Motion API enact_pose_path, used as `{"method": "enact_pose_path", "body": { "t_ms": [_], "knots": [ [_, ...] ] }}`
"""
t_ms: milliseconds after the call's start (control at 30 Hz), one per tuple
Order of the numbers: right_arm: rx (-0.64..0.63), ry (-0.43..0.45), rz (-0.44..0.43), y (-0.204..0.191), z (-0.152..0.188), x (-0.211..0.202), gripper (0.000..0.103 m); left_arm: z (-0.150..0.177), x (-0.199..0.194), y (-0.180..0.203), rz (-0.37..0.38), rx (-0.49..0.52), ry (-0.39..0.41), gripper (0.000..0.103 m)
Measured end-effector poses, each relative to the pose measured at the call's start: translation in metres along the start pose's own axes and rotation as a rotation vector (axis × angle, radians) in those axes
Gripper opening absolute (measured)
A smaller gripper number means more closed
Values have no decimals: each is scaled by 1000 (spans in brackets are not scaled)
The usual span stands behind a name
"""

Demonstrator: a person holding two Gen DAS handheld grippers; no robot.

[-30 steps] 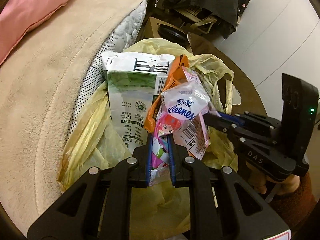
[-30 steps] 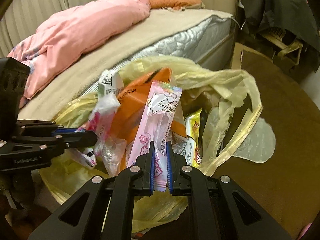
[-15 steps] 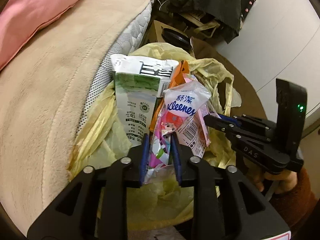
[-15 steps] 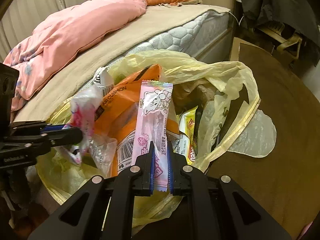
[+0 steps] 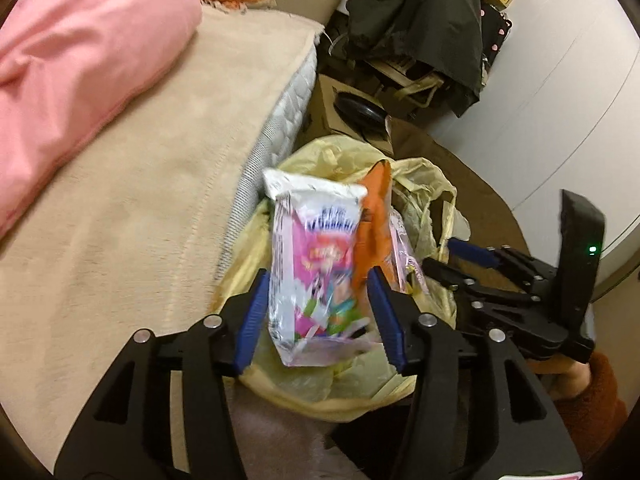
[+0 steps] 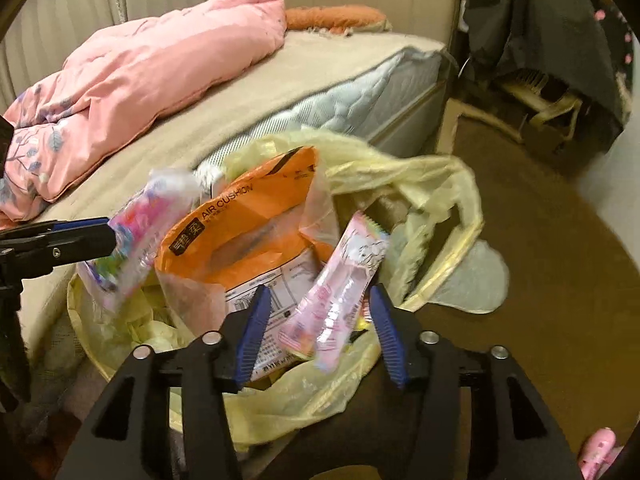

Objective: Collect trash

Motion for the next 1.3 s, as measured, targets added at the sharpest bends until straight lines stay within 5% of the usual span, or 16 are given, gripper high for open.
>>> {"method": "enact_pose_path", "body": {
  "t_ms": [167, 533, 900, 1300],
  "knots": [
    [66, 99, 25, -1, 8, -37, 55, 10, -25, 4, -11, 9, 60, 59],
    [148, 267, 120, -24, 68, -129, 55, 48, -63, 38, -36, 107, 178, 61],
    [226, 329, 281, -45, 146, -188, 61, 95, -92, 98, -90, 249, 303, 61],
    [275, 329, 285, -50, 166, -192, 61, 110, -99, 100, -137, 246, 299, 61]
  ]
}}
Point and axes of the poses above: each gripper's, at about its wrist camera, not at the fingertips, and x roughly the way its jaws point, y to its right, z to its underside, the point moved 2 cm from there along x, roughly the way its jaws point, and after that the axes turned 10 degrees about -z, right-handed, at the moved point
